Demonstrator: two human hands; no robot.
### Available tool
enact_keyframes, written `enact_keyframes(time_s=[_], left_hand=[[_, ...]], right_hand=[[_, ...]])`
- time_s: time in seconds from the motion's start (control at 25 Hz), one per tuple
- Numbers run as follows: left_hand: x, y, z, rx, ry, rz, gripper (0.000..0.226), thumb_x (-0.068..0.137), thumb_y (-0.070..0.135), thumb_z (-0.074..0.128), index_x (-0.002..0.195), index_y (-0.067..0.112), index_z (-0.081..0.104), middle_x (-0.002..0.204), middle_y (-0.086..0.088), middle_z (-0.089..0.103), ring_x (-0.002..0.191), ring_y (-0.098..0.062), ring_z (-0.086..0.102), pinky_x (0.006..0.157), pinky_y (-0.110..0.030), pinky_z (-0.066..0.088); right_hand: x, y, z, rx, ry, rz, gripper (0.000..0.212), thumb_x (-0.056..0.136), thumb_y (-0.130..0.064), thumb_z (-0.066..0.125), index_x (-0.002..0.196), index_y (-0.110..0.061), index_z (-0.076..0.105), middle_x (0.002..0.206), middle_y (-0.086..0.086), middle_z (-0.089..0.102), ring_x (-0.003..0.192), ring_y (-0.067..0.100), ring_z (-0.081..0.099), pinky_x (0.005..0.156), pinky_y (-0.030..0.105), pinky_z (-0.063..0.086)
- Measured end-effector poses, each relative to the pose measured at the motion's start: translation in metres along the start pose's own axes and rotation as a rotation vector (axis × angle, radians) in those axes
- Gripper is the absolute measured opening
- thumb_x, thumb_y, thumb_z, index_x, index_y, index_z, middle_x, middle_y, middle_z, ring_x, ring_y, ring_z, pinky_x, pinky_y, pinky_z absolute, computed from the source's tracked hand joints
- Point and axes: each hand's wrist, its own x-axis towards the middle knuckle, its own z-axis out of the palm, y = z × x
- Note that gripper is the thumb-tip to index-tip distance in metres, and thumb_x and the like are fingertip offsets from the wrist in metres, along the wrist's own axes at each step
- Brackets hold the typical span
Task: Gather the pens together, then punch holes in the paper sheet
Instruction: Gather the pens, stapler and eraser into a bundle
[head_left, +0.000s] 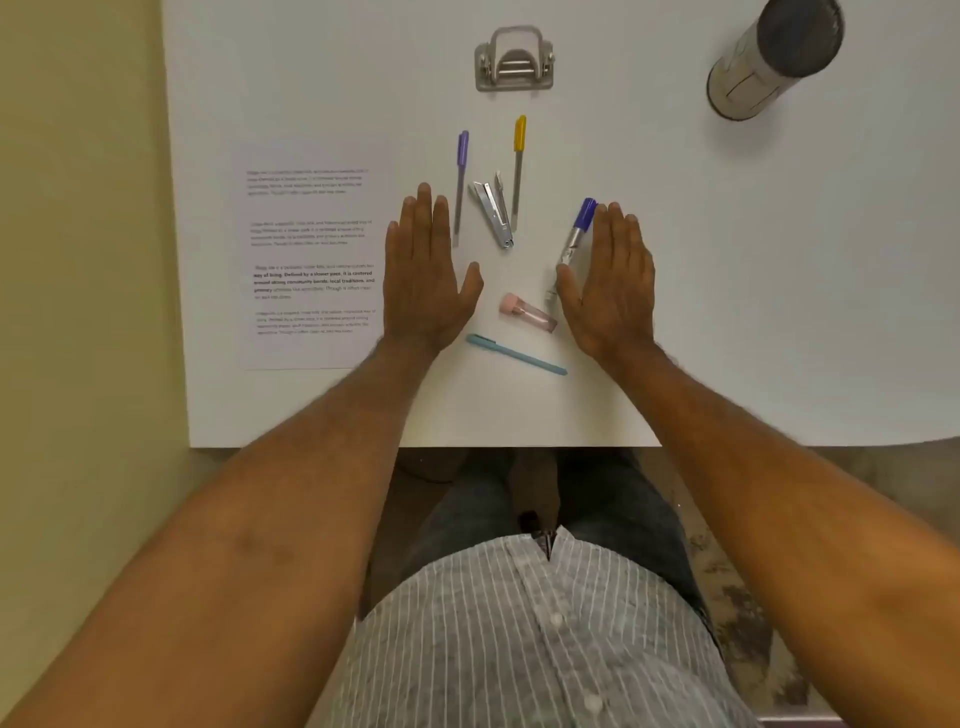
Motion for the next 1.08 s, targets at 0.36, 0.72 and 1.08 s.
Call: enact_keyframes(time_s=[0.36, 0.72, 1.08], left_hand=[[0.051, -0.002, 0.031, -0.101, 0.065, -0.150, 0.068, 0.094, 0.036, 0.055, 0.154, 0.008, 0.039, 0.154, -0.013, 0.046, 0.140, -0.031, 0.045, 0.114, -0.041, 0.040], [0.097, 0.011, 0.014, -0.240, 0.018, -0.382, 0.030, 0.099, 0.032, 0.066, 0.120, 0.011, 0.061, 0.119, -0.007, 0.063, 0.109, -0.021, 0.060, 0.083, -0.029, 0.045], [0.112, 0.009, 0.001, -0.301, -0.095, -0.475, 0.020, 0.094, 0.013, 0.057, 0.111, 0.004, 0.060, 0.108, -0.012, 0.068, 0.095, -0.032, 0.064, 0.075, -0.033, 0.043]], right_hand=[[0.044, -0.013, 0.002, 0.340, 0.041, 0.328, 0.062, 0.092, -0.052, 0.069, 0.138, -0.019, 0.046, 0.132, 0.001, 0.056, 0.115, 0.019, 0.057, 0.091, 0.031, 0.052], [0.062, -0.015, -0.005, 0.323, -0.127, 0.371, 0.035, 0.093, -0.041, 0.072, 0.112, -0.017, 0.056, 0.100, -0.004, 0.060, 0.083, 0.012, 0.058, 0.058, 0.017, 0.036], [0.118, -0.054, -0.020, 0.624, -0.105, 0.277, 0.018, 0.096, -0.026, 0.065, 0.102, -0.017, 0.051, 0.091, -0.006, 0.054, 0.073, 0.005, 0.049, 0.053, 0.005, 0.040]])
